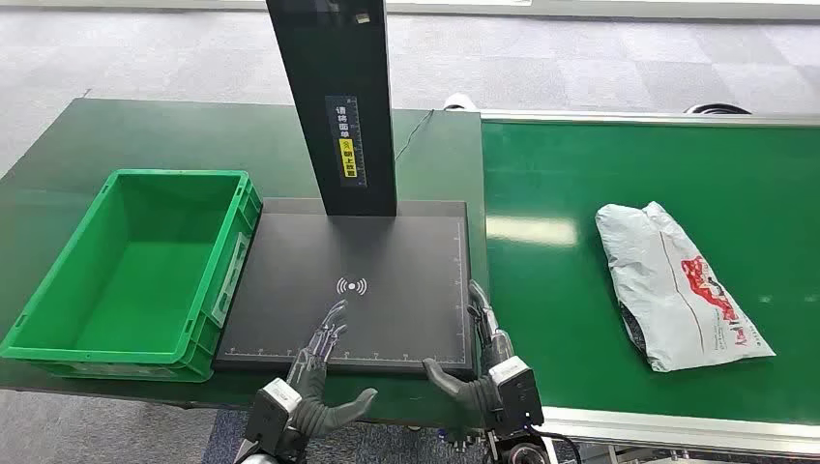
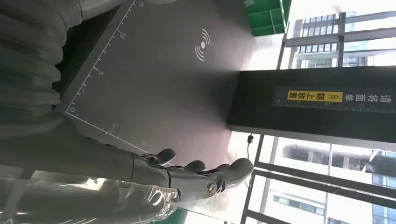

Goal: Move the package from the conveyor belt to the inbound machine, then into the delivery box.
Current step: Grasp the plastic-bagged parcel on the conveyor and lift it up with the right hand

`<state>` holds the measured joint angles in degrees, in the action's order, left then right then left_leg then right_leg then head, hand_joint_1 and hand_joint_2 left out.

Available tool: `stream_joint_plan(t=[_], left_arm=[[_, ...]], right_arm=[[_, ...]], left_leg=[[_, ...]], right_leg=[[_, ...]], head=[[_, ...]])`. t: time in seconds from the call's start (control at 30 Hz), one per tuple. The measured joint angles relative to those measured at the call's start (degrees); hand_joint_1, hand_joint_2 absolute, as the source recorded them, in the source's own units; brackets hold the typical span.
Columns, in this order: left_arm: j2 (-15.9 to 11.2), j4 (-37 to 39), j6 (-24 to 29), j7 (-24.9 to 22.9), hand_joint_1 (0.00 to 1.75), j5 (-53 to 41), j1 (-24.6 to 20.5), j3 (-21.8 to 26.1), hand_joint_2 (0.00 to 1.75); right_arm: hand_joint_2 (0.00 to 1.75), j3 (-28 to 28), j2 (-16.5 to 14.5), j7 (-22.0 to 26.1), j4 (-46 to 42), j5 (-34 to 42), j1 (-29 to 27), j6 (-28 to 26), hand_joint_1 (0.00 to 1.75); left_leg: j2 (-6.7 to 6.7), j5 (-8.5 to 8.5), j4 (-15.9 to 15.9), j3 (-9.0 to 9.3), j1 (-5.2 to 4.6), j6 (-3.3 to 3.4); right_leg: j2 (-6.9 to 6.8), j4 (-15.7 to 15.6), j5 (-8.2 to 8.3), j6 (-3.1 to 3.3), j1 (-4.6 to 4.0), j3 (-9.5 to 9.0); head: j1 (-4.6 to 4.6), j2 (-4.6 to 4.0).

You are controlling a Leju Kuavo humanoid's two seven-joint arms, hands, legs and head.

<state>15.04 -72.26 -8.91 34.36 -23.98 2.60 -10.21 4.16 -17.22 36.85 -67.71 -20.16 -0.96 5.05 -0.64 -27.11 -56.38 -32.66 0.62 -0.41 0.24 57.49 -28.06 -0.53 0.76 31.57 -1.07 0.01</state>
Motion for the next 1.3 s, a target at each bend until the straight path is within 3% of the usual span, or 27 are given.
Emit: stream_joint_plan(t=[0.07, 0.17, 0.3, 0.47, 0.67, 1.03, 1.3], left_arm=[[0.0, 0.0, 0.0, 0.0, 0.0, 0.0, 0.0, 0.0, 1.75], [0.0, -0.2, 0.0, 0.0, 0.0, 0.0, 0.1, 0.0, 1.75], [0.0, -0.6, 0.1, -0.1, 0.0, -0.1, 0.3, 0.0, 1.75], [0.0, -0.5, -0.1, -0.2, 0.0, 0.0, 0.2, 0.0, 1.75], [0.0, -0.3, -0.6, 0.1, 0.0, 0.7, -0.2, -0.1, 1.75], [-0.2, -0.2, -2.2, 0.8, 0.0, 1.6, -0.3, 0.4, 1.75], [-0.2, -0.2, -2.7, 0.9, 0.0, 1.7, -0.6, 0.8, 1.75]], right_arm=[[1.75, 0.0, 0.0, -0.2, 0.0, -1.1, 0.0, -1.5, 0.0], [1.75, 0.0, 0.2, -2.8, -0.3, -8.9, 0.0, -10.7, 0.0], [1.75, -0.1, 1.1, -8.5, -2.4, -21.4, 0.5, -22.0, 0.0], [1.75, -1.9, 3.6, -16.8, -3.6, -35.6, 2.8, -29.3, 0.0], [1.75, -8.6, 9.4, -24.4, 2.1, -46.5, 10.1, -31.9, 0.0], [1.75, -21.7, 22.6, -24.7, 23.8, -44.9, 25.5, -32.8, 0.0], [1.75, -26.4, 24.6, -20.5, 29.9, -41.4, 28.2, -30.7, 0.0]], left_leg=[[0.0, 0.0, 0.0, 0.0, 0.0, 0.0], [0.0, 0.0, 0.0, 0.0, 0.0, 0.0], [0.0, 0.0, 0.0, 0.0, 0.0, 0.0], [0.0, 0.0, 0.0, 0.02, -0.01, 0.0], [0.0, 0.04, 0.0, 0.03, -0.04, 0.05], [-0.06, 0.04, -0.1, 0.0, -0.06, 0.08], [-0.06, 0.05, -0.1, 0.0, -0.05, 0.08]], right_leg=[[0.0, 0.0, 0.0, 0.0, 0.0, 0.0], [0.0, 0.0, 0.0, 0.0, 0.0, 0.0], [0.0, 0.0, 0.0, 0.0, 0.0, 0.0], [0.0, 0.0, 0.01, -0.01, 0.01, 0.0], [0.0, 0.0, 0.06, -0.05, 0.06, -0.04], [-0.03, 0.0, 0.1, -0.06, 0.1, -0.03], [-0.03, 0.0, 0.1, -0.05, 0.07, -0.03]], head=[[0.0, 0.01], [0.0, 0.0], [0.01, -0.01], [-0.01, -0.01], [0.0, -0.01], [-0.02, -0.01], [-0.02, -0.01]])
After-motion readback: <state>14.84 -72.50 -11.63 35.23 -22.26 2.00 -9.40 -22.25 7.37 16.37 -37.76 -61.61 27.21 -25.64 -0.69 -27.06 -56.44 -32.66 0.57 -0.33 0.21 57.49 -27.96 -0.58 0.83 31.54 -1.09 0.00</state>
